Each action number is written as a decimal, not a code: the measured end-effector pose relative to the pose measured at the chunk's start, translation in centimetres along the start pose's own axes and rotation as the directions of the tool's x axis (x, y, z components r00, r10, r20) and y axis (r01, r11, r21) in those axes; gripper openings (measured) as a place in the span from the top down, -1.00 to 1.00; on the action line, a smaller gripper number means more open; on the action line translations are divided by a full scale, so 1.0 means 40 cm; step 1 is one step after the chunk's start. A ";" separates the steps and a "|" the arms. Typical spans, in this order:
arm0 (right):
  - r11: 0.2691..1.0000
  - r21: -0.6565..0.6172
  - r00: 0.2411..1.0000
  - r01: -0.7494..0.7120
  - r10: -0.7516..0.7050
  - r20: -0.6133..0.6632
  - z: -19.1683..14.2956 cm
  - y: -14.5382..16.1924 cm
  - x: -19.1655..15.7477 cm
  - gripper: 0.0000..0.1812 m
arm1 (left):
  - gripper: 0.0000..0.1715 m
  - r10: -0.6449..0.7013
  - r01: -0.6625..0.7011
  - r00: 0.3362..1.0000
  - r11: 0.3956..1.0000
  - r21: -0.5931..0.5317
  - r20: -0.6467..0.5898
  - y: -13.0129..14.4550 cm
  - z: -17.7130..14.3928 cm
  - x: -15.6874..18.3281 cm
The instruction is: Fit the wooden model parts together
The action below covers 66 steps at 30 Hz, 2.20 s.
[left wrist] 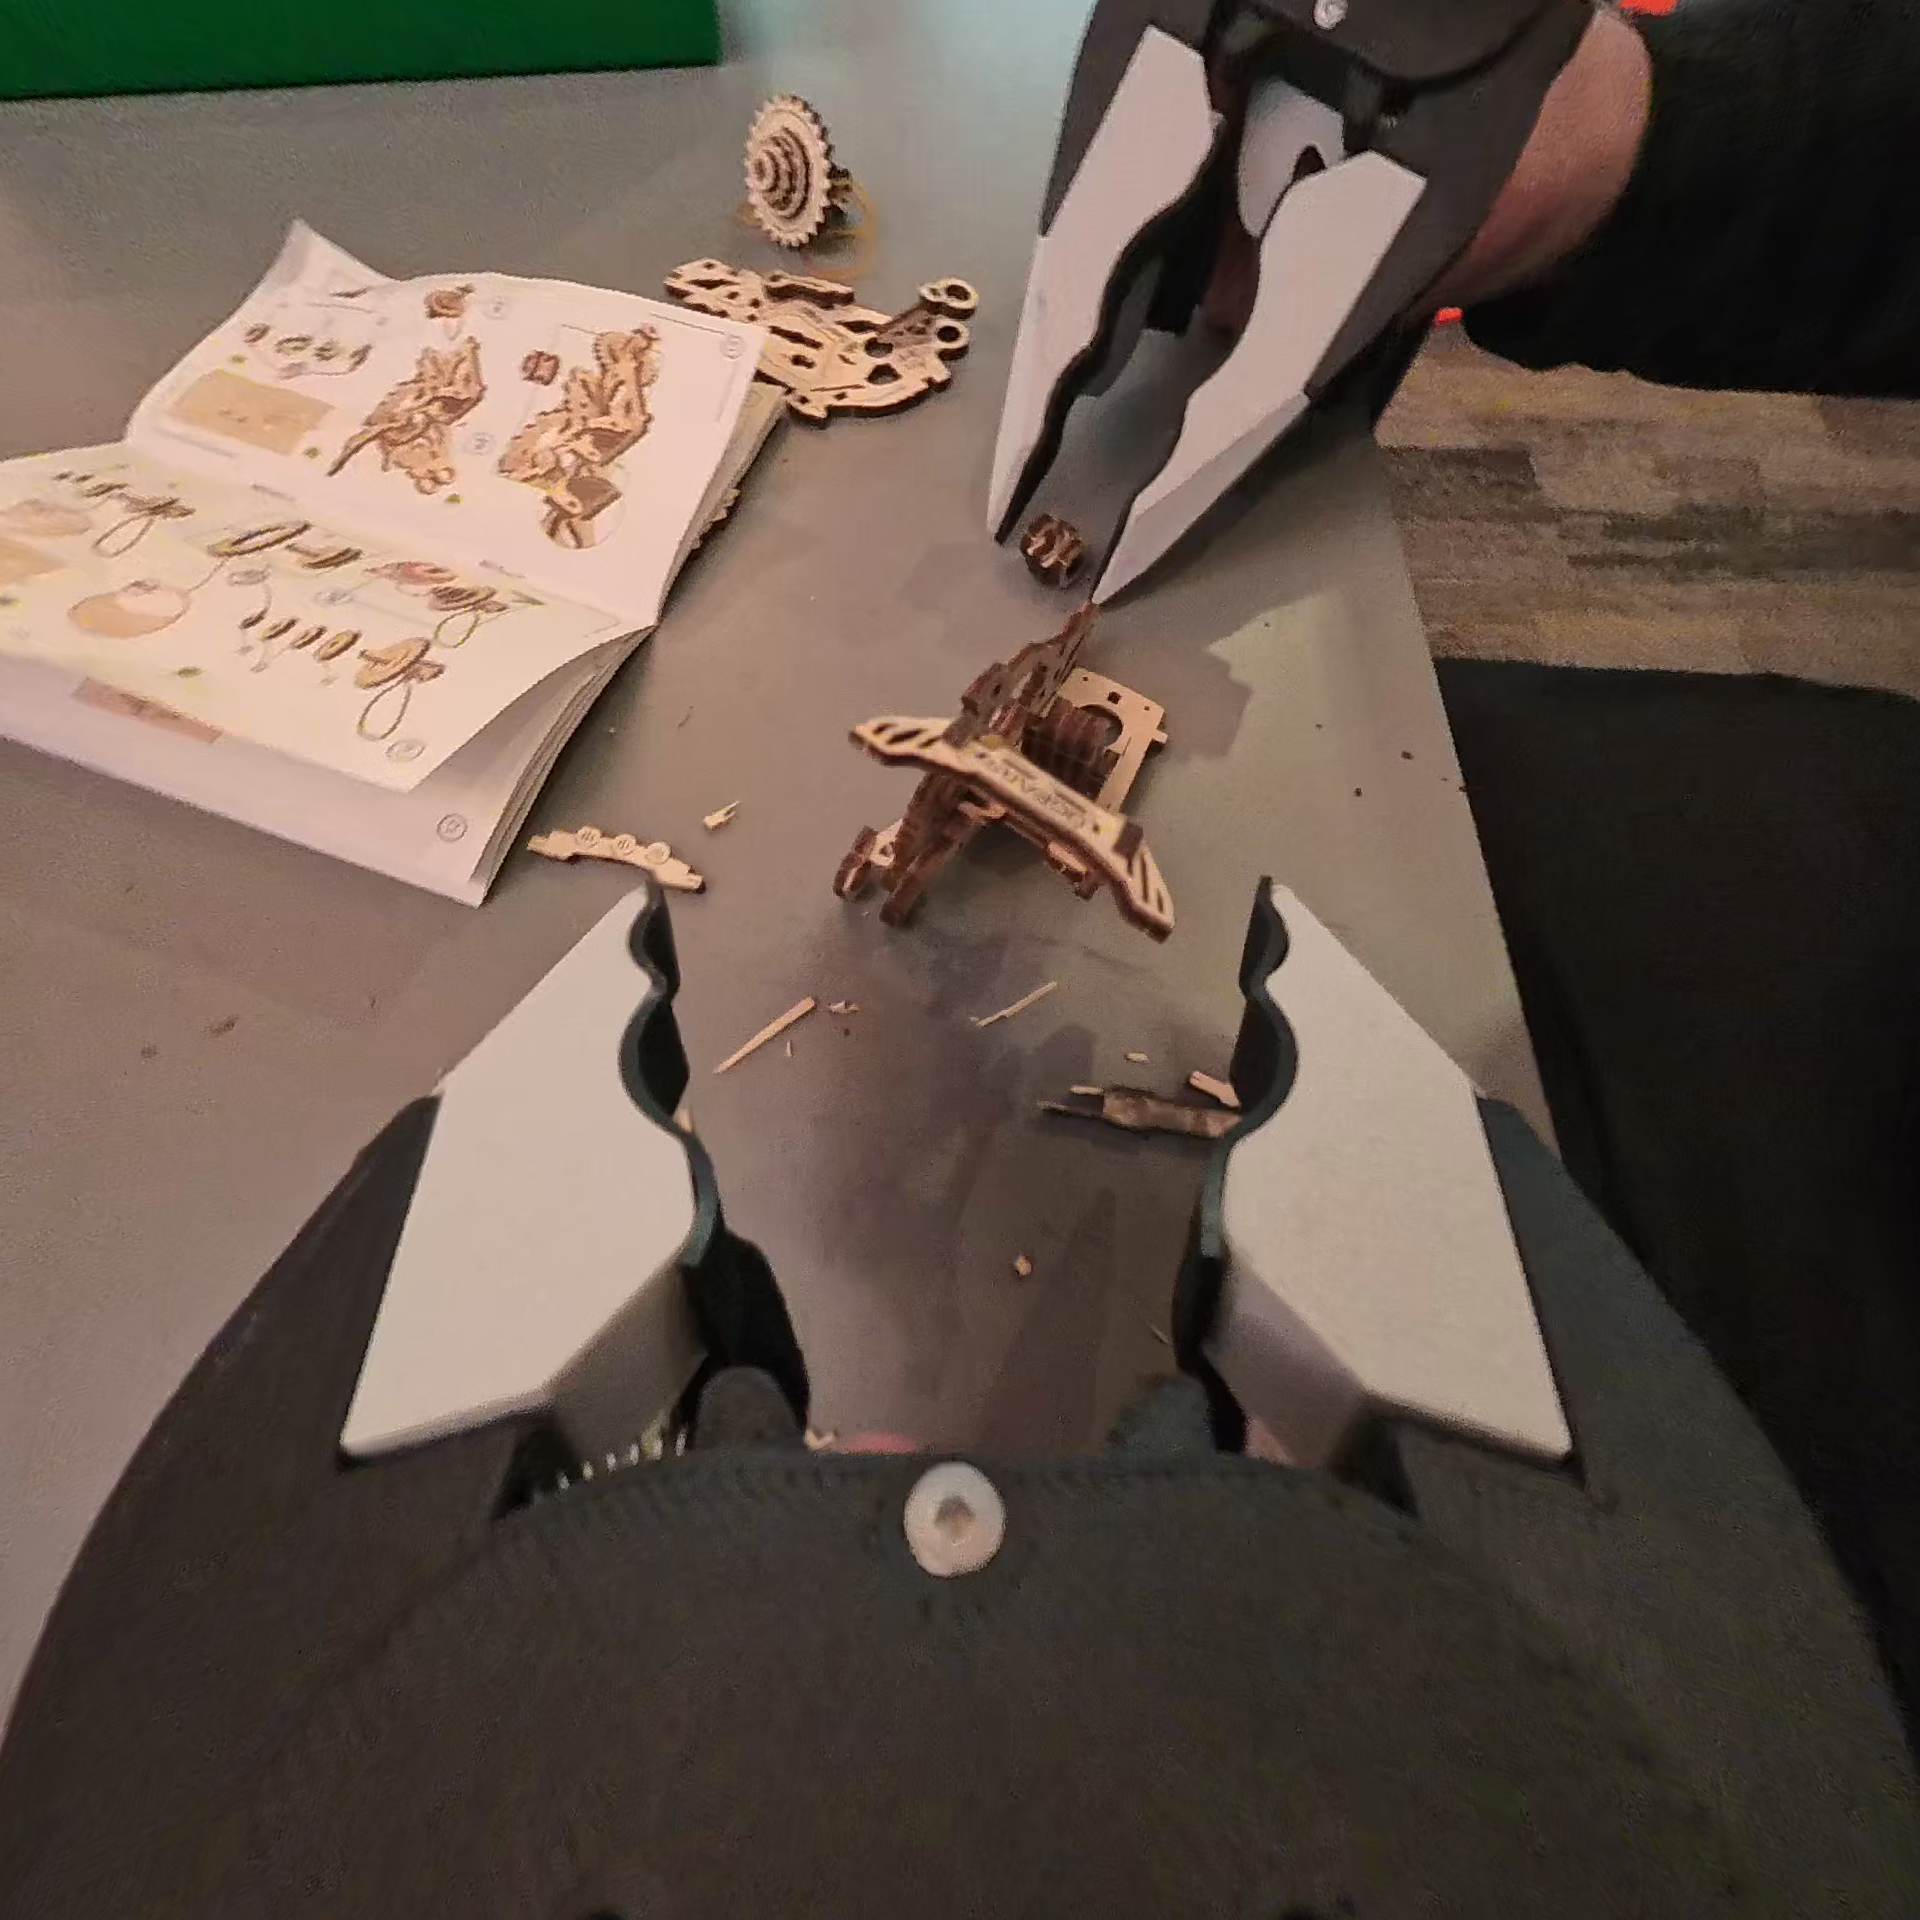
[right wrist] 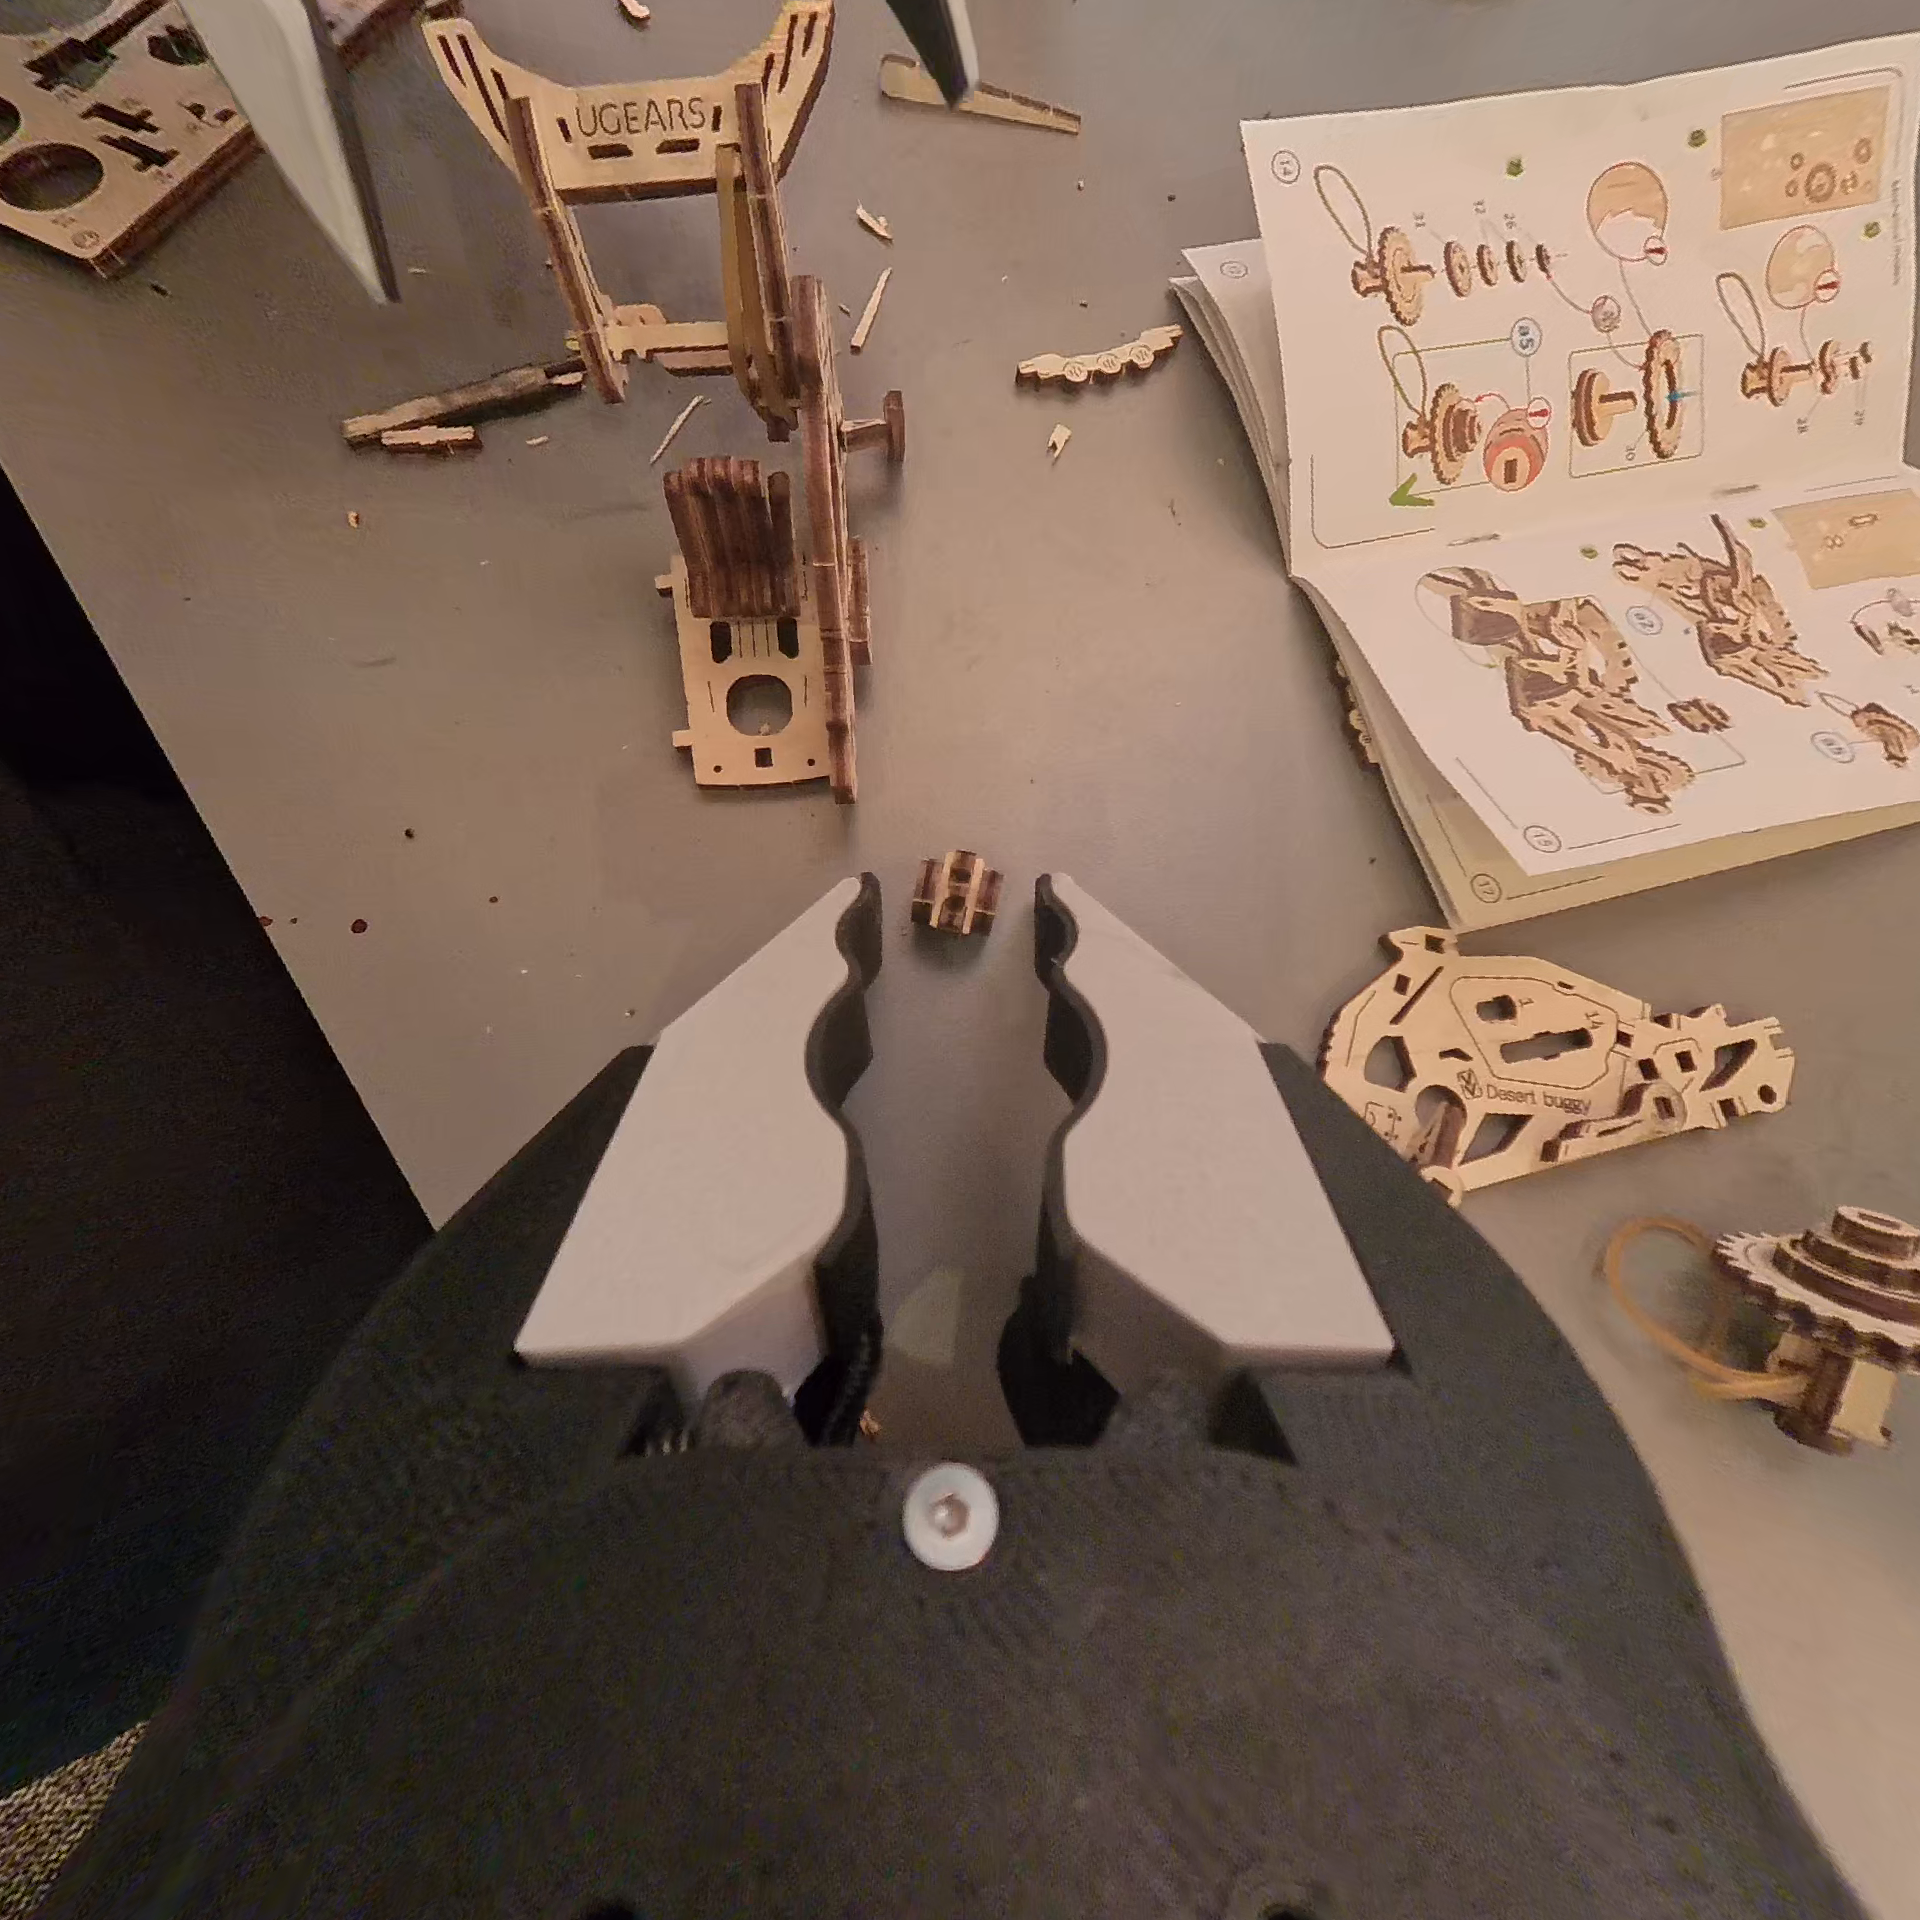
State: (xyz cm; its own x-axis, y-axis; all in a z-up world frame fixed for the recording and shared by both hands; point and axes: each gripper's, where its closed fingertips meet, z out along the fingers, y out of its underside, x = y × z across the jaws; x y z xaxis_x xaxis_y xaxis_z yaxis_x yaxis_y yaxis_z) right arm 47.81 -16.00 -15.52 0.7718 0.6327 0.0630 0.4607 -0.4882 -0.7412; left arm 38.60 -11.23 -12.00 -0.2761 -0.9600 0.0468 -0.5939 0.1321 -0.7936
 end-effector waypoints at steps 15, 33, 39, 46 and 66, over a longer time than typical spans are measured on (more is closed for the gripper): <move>1.000 -0.002 1.000 -0.009 0.009 0.009 0.001 0.001 0.000 0.72 | 0.41 0.064 -0.061 0.994 0.997 0.042 -0.093 -0.010 0.038 0.035; 1.000 -0.002 1.000 -0.009 0.009 0.009 0.002 0.000 0.001 0.72 | 0.47 -0.002 -0.001 0.999 0.997 0.075 0.048 -0.007 0.018 -0.011; 1.000 -0.002 1.000 -0.008 0.008 0.007 0.002 0.000 0.001 0.72 | 0.47 -0.047 0.033 0.987 0.995 0.096 0.155 -0.010 -0.001 -0.072; 1.000 -0.002 1.000 -0.009 0.009 0.009 0.002 0.000 0.001 0.70 | 0.47 -0.054 0.032 0.973 0.994 0.103 0.223 -0.015 0.001 -0.118; 1.000 0.009 0.999 -0.028 0.027 0.027 -0.001 -0.004 0.001 0.61 | 0.37 -0.020 0.020 0.994 1.000 0.006 0.108 0.013 0.059 -0.116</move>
State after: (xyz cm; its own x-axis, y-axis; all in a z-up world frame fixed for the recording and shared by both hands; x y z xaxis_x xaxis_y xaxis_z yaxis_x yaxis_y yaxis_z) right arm 47.77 -15.92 -15.37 0.7720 0.6352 0.0244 0.4353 -0.5003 -0.7485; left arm 41.37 -7.30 -14.07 -0.1812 -0.9834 -0.0028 -0.5946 0.1119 -0.7962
